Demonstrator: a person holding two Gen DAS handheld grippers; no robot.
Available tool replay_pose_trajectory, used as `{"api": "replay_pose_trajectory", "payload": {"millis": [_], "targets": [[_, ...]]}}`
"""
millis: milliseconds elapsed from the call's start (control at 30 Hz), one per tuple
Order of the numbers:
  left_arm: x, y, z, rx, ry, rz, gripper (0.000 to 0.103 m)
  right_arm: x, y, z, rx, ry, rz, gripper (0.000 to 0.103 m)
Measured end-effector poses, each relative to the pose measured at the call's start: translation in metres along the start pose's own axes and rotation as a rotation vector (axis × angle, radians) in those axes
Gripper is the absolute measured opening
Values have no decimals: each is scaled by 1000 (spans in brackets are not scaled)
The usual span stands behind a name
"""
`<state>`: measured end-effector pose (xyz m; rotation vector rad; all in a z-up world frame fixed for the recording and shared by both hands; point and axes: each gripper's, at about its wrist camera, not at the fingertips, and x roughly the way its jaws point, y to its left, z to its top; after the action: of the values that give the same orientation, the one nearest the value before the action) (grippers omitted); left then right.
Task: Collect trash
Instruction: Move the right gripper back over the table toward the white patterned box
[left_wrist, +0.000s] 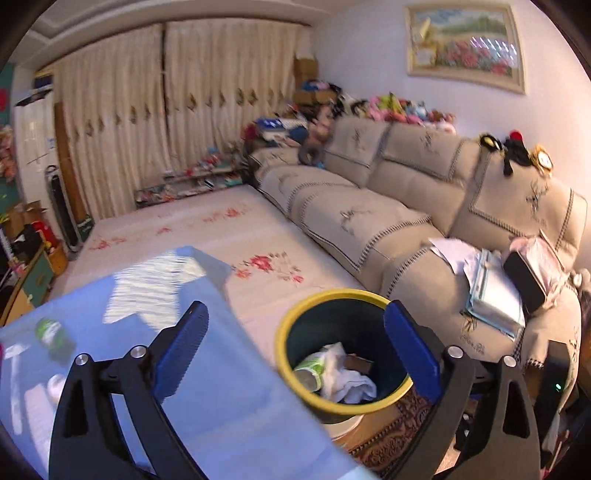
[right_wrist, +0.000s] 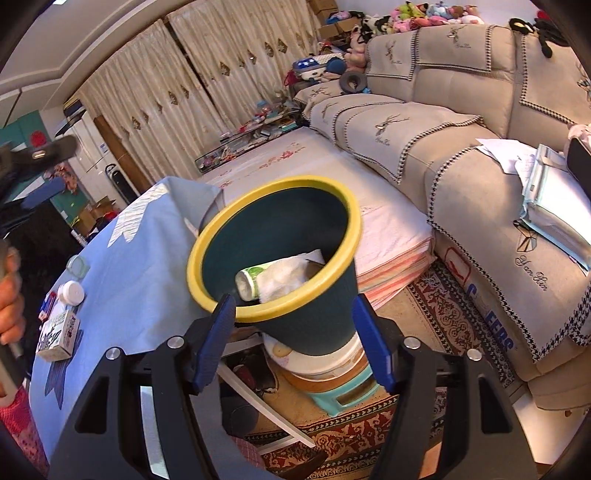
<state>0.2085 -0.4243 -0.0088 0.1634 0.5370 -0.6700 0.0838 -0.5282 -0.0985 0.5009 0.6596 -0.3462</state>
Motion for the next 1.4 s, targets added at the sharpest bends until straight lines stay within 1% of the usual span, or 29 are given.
{"api": "replay_pose_trajectory", "payload": {"millis": [67,133,267,433,500,567,633,767,800,867,933,967,1033,1100,1167,1233,1267,1300,1367,1400], "targets": [[-31,26,-10,-40,-23,34,98,1,13,-1,-25,8,15,64],[-60,52,-24,-88,-38,85,98,2,29,-3,-53,15,32,64],[-117,104,-56,-186,-76,216,98,4,69,-10,-117,34,83,65],[-178,156,-95,-251,-103,403,98,9,133,-23,-214,74,183,65],[-200,174,-108,-275,-114,468,98,11,165,-30,-255,96,239,65],[-217,191,-121,-297,-125,517,98,15,198,-39,-299,125,294,65],[-231,205,-133,-322,-133,561,98,18,227,-47,-345,142,326,65],[-246,229,-152,-361,-131,601,98,30,275,-56,-409,180,370,65],[-247,235,-157,-372,-127,605,98,33,284,-57,-421,182,365,65],[-250,245,-164,-393,-120,602,98,43,301,-63,-453,193,323,65],[-251,255,-171,-412,-113,593,98,52,311,-69,-481,210,275,65],[-251,257,-173,-417,-110,592,98,55,313,-71,-487,219,264,65],[-253,261,-177,-420,-109,590,98,56,322,-80,-516,253,279,65],[-251,265,-179,-423,-111,588,98,52,333,-86,-573,264,289,66],[-251,267,-182,-430,-109,580,98,51,342,-91,-600,227,254,72],[-249,267,-185,-435,-104,568,98,53,349,-92,-605,195,203,74],[-248,264,-183,-433,-100,565,98,51,353,-92,-597,191,207,74],[-246,264,-184,-428,-95,564,98,45,355,-91,-590,178,231,74],[-247,262,-185,-418,-95,572,98,30,366,-97,-633,141,274,74],[-247,263,-185,-418,-98,576,98,25,374,-103,-666,144,300,73]]}}
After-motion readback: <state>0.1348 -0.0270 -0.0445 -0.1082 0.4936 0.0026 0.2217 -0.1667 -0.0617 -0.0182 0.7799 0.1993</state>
